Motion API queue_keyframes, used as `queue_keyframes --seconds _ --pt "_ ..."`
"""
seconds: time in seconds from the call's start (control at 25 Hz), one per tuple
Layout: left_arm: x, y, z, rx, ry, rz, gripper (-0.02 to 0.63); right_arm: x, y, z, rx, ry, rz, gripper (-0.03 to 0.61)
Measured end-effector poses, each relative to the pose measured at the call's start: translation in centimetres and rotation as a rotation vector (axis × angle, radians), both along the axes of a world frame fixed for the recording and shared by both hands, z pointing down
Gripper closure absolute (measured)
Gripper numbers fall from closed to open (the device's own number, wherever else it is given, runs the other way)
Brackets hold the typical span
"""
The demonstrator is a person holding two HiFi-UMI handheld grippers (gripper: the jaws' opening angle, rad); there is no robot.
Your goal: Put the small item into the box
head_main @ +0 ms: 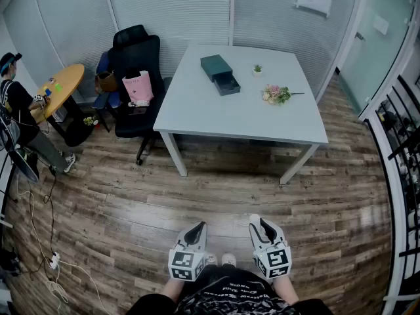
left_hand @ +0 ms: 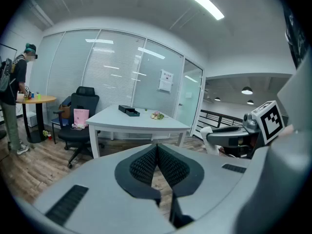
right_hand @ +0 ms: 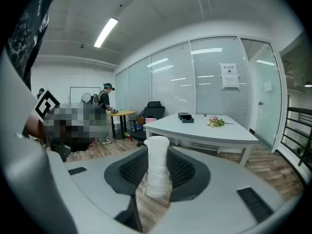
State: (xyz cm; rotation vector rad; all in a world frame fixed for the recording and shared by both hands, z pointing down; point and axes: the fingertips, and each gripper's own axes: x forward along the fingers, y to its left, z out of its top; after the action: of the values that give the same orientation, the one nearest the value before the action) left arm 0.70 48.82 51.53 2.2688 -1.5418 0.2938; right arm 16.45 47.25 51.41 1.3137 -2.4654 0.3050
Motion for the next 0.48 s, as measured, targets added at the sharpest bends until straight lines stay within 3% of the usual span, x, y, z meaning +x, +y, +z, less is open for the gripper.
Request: queue_keyframes --seconds 0.24,0.48 --pt "-0.8 0.6 0.1 0.012 -0.002 -0.009 0.594 -0.5 0.3 0.1 0.006 0.008 0.002 0.451" --pt "-1.8 0.2 -0.2 0.024 0.01 0.007 0.594 -0.4 -0.2 0.0 0.0 -0.027 0.07 0.451"
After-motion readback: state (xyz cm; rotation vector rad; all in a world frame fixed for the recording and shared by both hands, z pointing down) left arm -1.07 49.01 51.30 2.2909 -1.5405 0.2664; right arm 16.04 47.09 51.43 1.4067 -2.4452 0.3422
